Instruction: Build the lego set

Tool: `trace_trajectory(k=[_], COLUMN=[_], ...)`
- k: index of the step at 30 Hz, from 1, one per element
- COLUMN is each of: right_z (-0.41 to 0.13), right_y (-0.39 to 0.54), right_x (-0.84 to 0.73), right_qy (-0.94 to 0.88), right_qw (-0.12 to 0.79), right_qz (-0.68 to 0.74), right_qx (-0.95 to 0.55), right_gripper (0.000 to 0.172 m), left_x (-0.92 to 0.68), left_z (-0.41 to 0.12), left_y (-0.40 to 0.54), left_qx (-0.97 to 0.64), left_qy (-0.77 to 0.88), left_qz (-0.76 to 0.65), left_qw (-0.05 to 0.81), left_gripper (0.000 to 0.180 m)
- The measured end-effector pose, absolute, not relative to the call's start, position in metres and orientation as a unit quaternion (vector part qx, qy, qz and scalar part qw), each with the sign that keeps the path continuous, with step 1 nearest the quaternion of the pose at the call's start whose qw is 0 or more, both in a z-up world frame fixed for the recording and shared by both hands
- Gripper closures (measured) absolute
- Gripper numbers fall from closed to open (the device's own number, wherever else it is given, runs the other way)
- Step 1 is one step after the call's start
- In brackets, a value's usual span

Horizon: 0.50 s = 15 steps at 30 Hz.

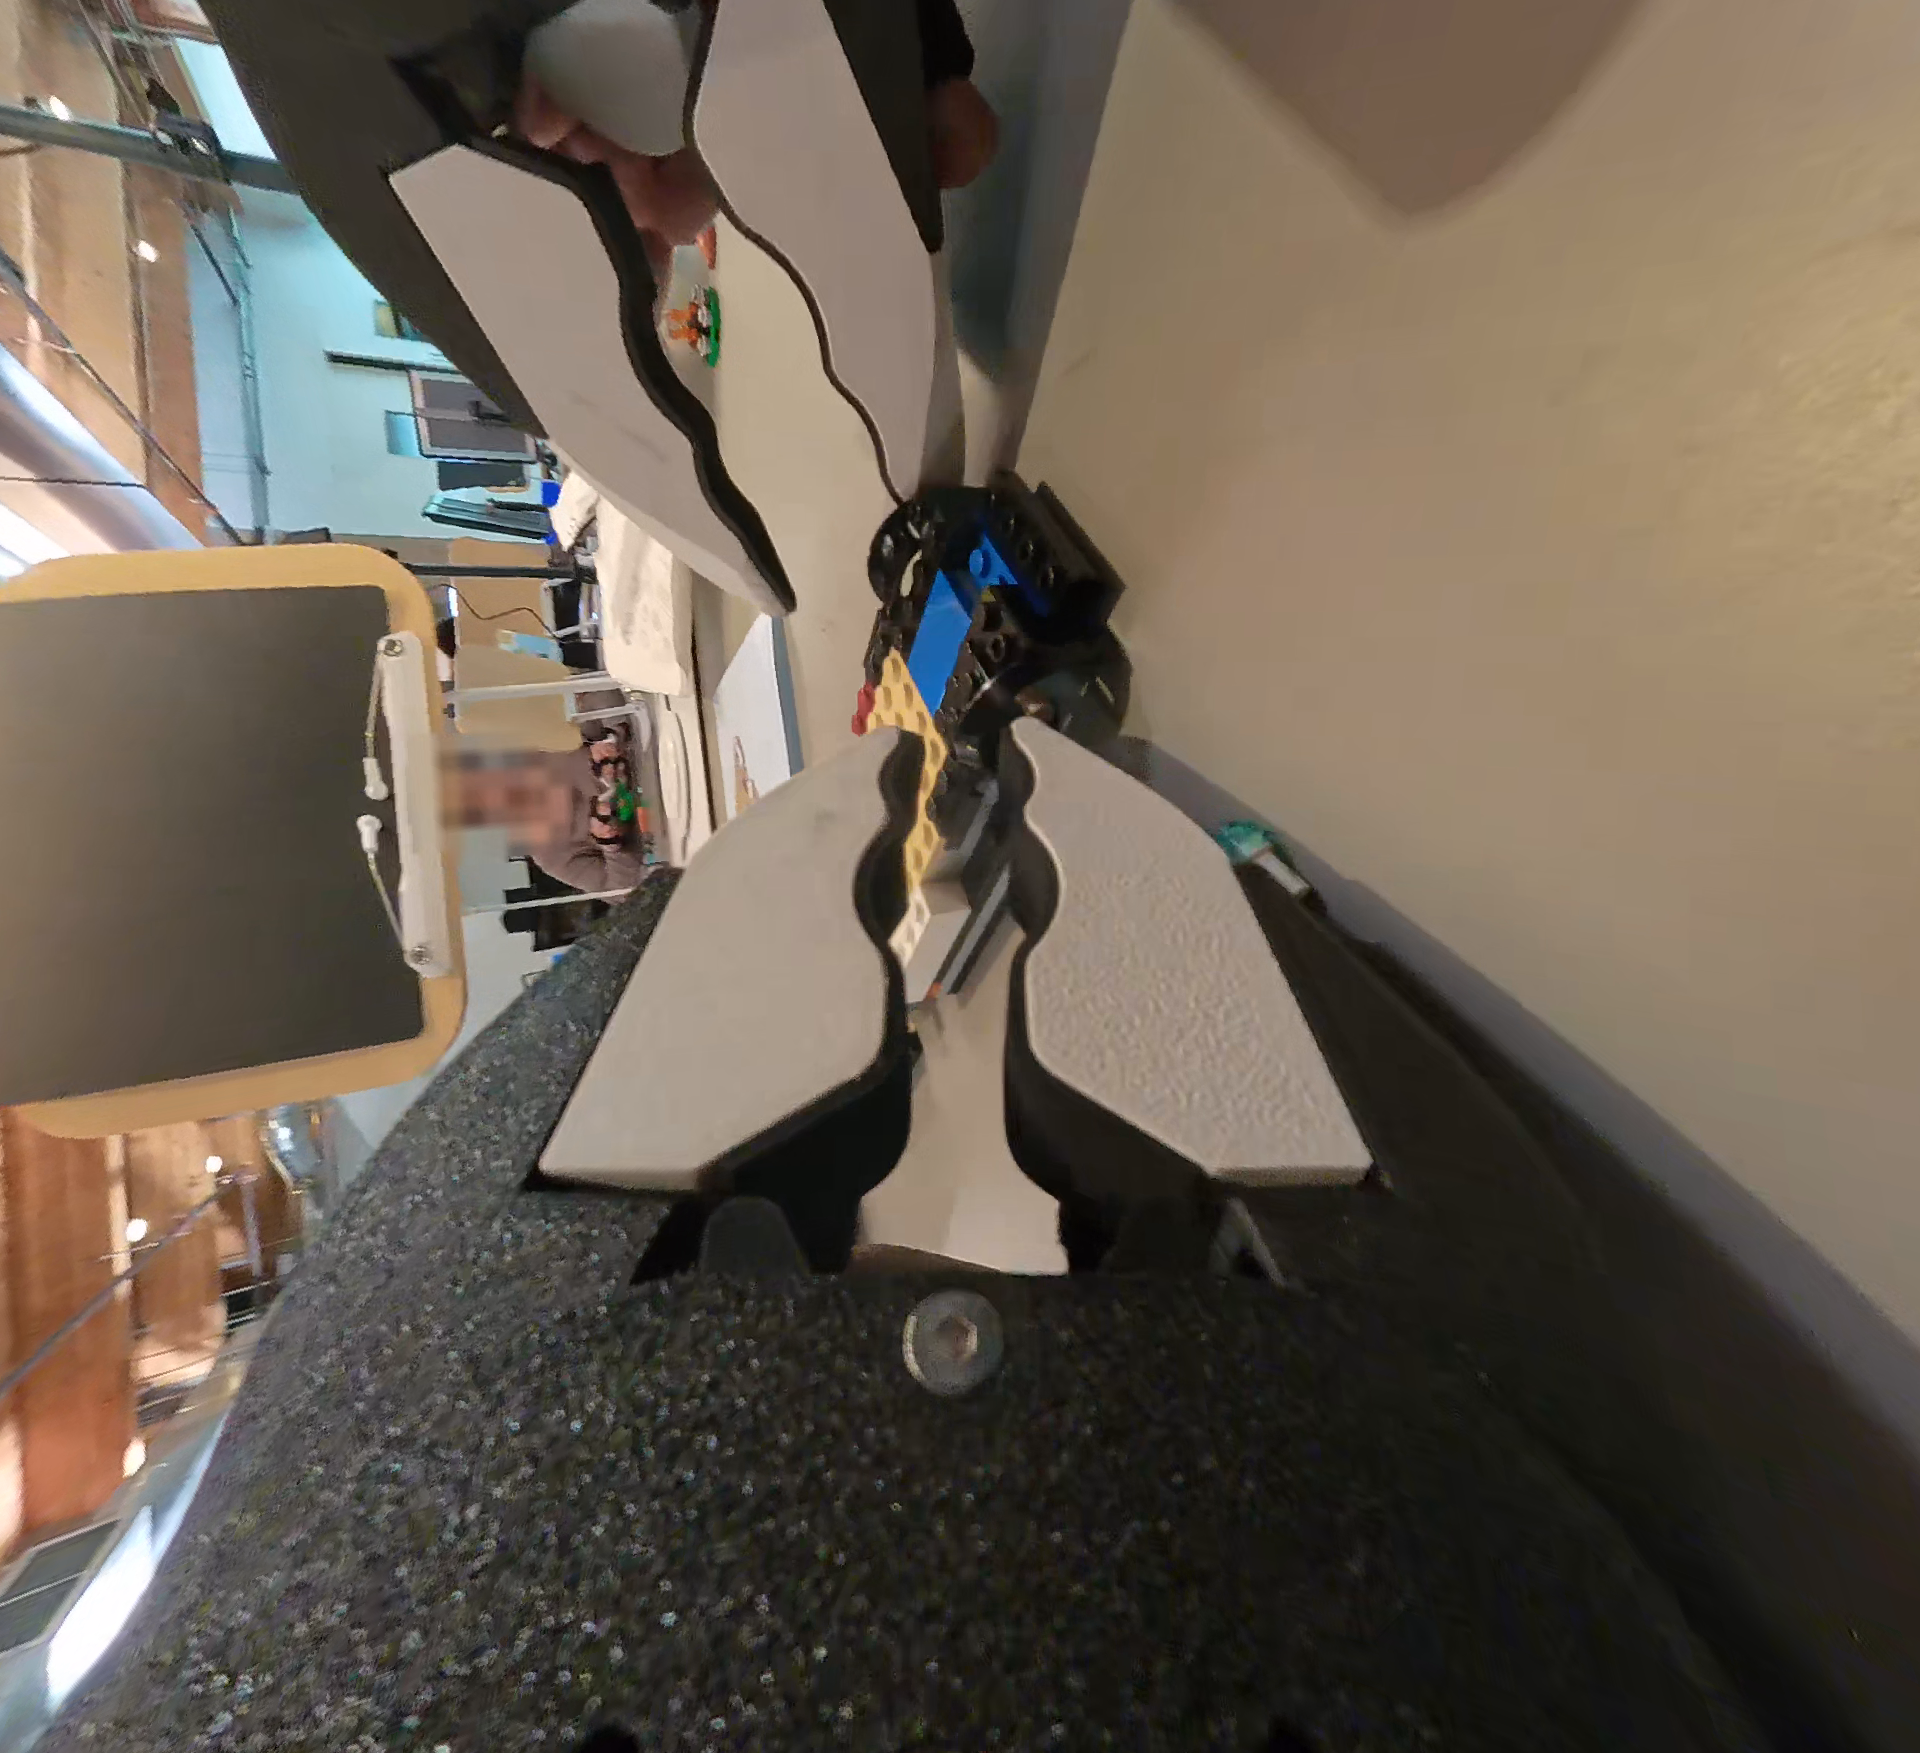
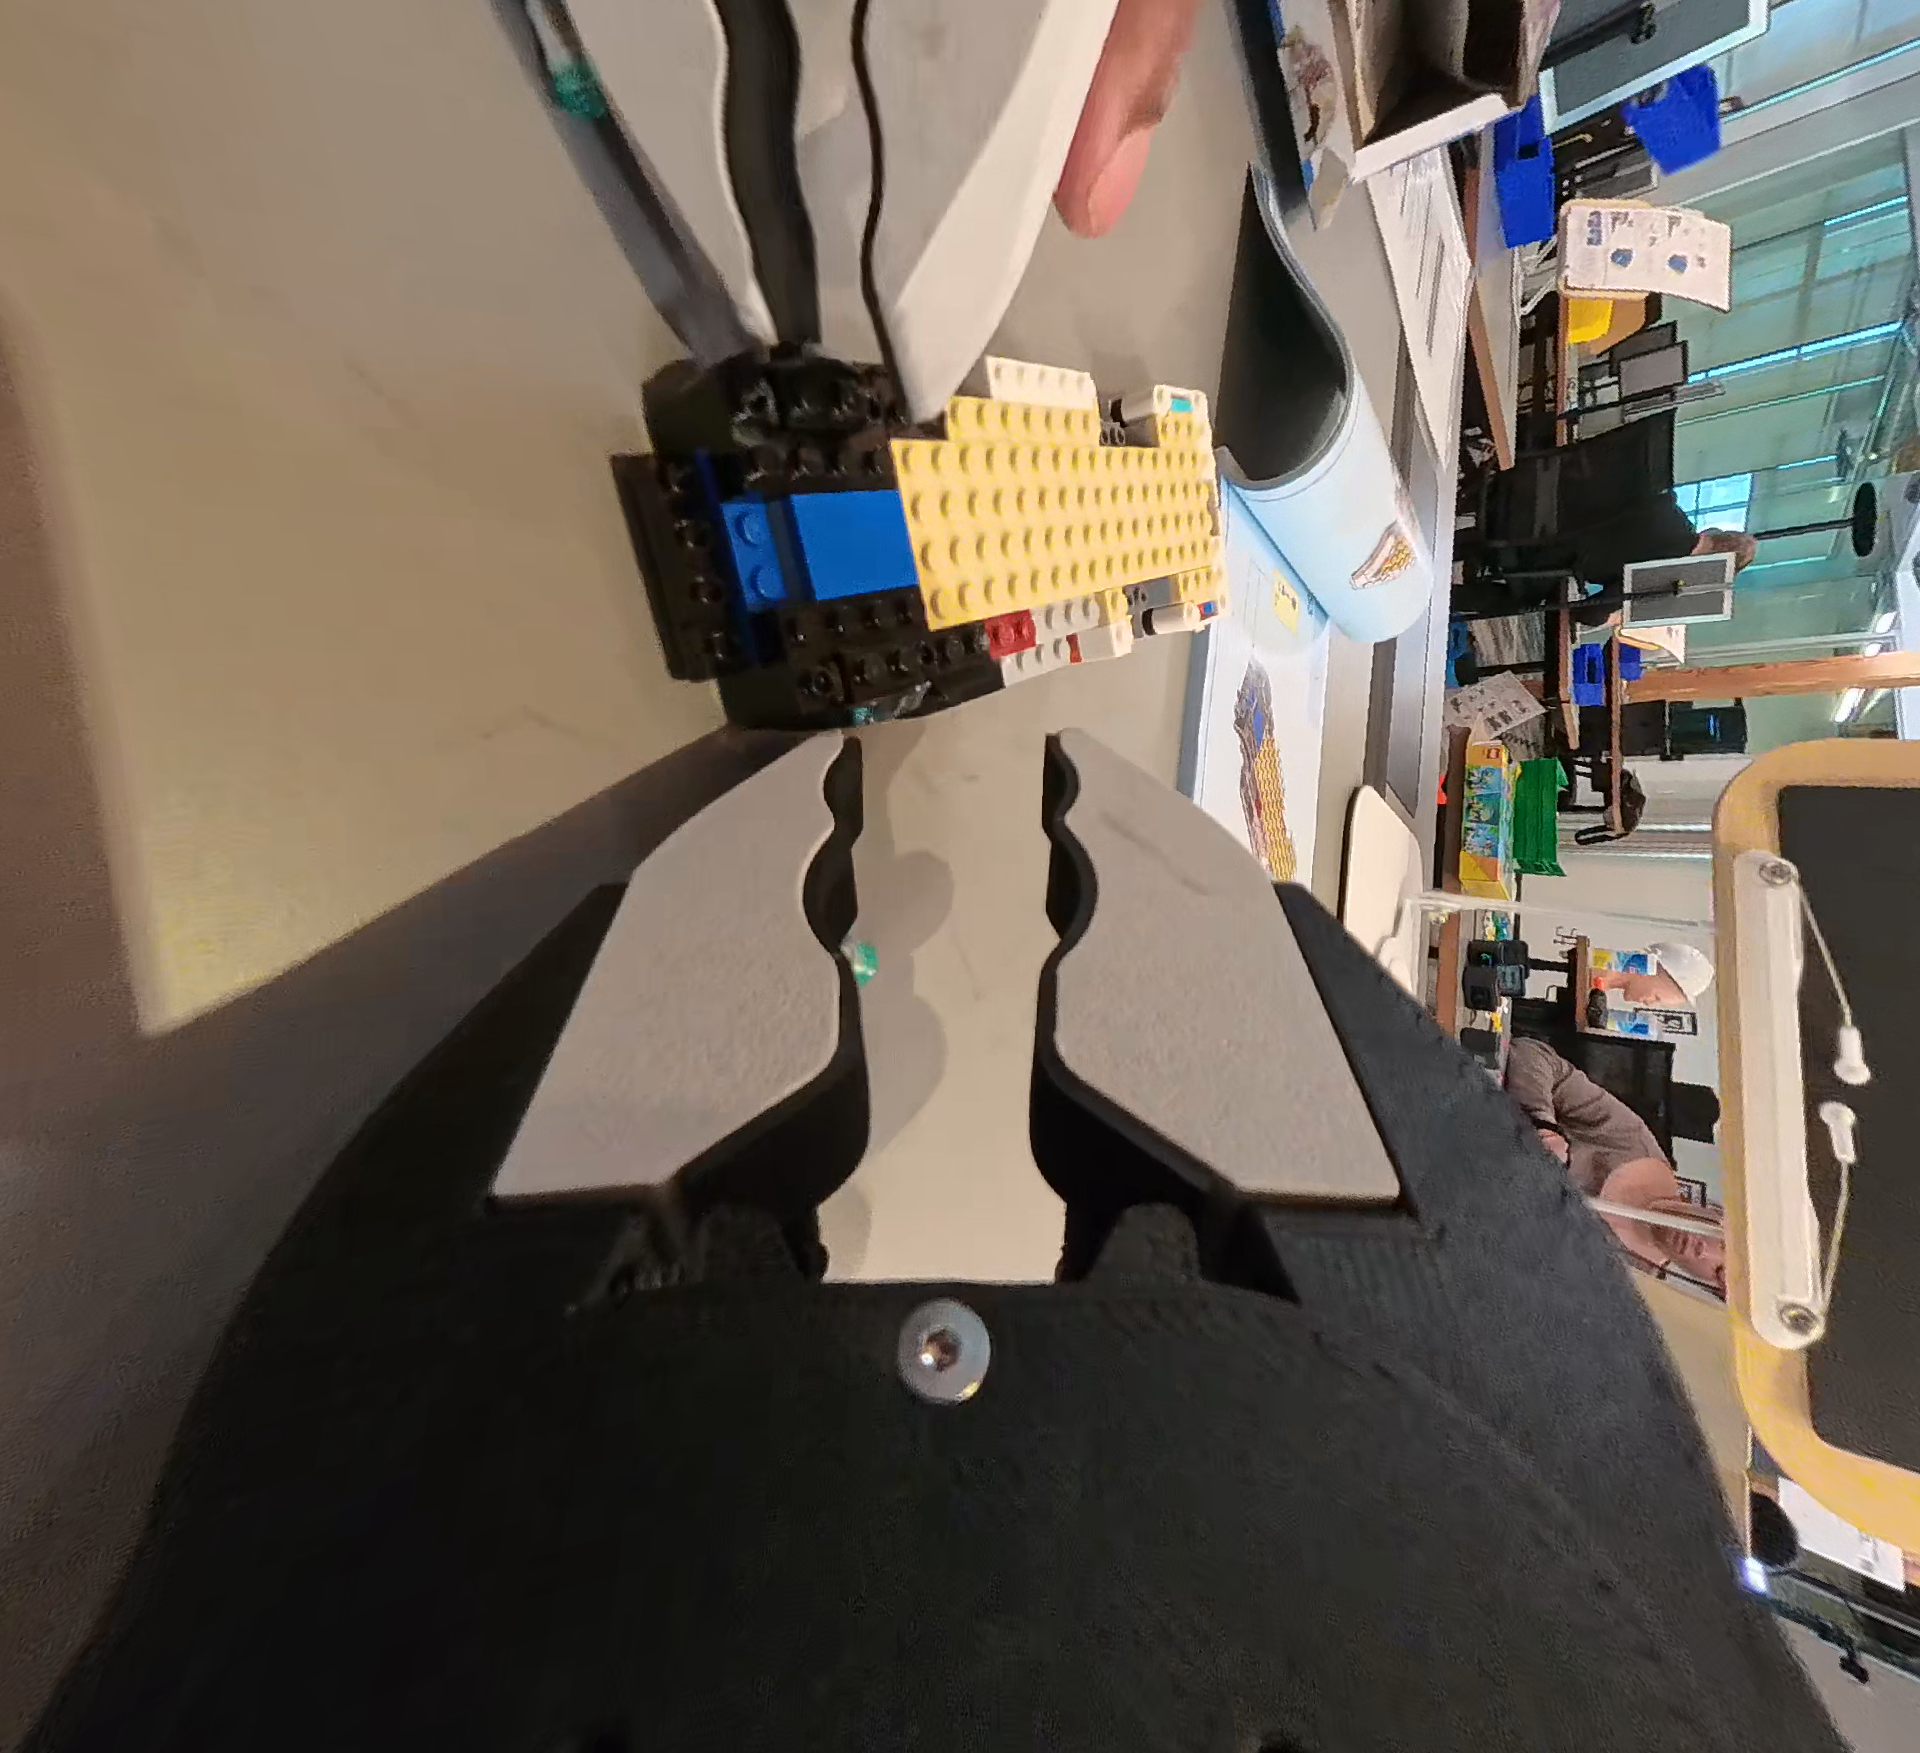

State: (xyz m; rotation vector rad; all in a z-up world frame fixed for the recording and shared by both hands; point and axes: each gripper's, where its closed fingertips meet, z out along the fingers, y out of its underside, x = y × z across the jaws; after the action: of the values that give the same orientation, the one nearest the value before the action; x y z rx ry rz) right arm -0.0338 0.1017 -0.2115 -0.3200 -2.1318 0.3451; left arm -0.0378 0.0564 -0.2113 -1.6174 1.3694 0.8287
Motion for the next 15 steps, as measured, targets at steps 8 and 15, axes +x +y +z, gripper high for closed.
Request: trace_trajectory(k=[8,15], right_z=[-0.198,-0.182], right_y=[0.104,0.118], right_x=[-0.036,-0.029], right_qy=[-0.858,-0.850], right_qw=[0.469,0.483], right_qz=[0.158,0.162], right_qx=[-0.136,-0.138], right_gripper=[0.138,0.138], left_x=[-0.039,-0.050], left_z=[-0.204,-0.169], left_y=[0.060,0.065], left_qx=[-0.640,-0.675], left_qy=[0.542,0.475], left_qz=[0.322,0.274], left_qw=[0.439,0.492], left_gripper=[0.175,0.176])
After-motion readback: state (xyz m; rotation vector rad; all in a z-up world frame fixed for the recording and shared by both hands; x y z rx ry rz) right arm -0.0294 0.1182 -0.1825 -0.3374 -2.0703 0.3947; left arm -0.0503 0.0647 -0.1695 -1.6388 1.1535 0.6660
